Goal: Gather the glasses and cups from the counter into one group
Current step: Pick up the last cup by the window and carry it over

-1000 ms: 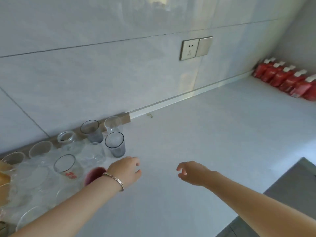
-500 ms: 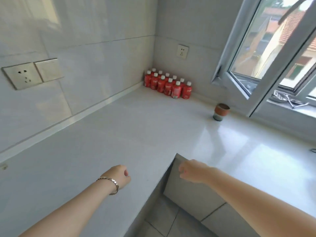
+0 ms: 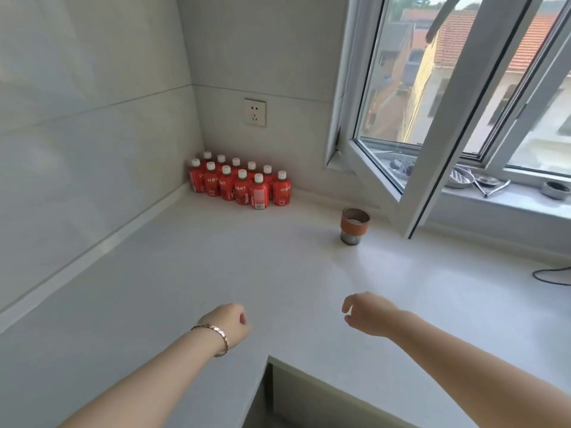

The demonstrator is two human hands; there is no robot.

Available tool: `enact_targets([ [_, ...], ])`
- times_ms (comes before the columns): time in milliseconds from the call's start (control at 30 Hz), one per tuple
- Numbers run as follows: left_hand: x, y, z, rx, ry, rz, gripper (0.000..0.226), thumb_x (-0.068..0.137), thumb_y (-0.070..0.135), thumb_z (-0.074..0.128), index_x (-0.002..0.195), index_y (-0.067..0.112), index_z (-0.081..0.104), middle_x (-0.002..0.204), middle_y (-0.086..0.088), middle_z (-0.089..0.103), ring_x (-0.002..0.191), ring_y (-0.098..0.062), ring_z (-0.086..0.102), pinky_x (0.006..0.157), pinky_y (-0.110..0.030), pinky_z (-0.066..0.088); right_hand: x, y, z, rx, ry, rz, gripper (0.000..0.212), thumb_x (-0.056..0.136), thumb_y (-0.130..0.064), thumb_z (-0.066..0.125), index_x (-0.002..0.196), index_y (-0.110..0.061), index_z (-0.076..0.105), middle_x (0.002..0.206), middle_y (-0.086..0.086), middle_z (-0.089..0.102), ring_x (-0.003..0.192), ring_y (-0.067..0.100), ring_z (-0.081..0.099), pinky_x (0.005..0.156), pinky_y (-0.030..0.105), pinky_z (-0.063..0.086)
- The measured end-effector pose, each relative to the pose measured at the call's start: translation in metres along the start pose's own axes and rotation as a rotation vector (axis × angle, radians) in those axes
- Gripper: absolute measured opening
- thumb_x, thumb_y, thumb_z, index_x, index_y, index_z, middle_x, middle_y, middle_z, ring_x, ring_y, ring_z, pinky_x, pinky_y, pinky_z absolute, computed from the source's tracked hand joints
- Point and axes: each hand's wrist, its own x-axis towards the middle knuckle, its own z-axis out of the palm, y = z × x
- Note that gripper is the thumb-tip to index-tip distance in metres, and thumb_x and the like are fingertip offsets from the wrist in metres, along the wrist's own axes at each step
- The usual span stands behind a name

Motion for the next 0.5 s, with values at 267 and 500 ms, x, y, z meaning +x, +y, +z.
enact_targets([
  [267,0.107,0.048,-0.038,0.093,-0.013,0.085,0.019,0.087,0.026,0.045,0.1,0.022,0.059,0.114,-0.001,0.064,0.09,-0.02,0.058,0.08,-0.026,0.046,0.094,0.02,-0.04,0.04,0.034,0.08,0.036,0.092,-0.031,0.047,0.127,-0.023,0.05,0.127,-0.001,0.054,0.115,0.02,0.054,0.087,0.027,0.043],
  [500,0.178,0.074,-0.044,0.092,-0.061,0.038,0.025,0.087,0.03,0.046,0.107,0.021,0.058,0.11,0.003,0.063,0.1,-0.02,0.061,0.083,-0.027,0.047,0.202,0.032,-0.087,0.116,0.402,0.09,0.029,0.087,-0.024,0.051,0.11,-0.007,0.055,0.121,0.011,0.05,0.113,0.032,0.047,0.086,0.034,0.042],
])
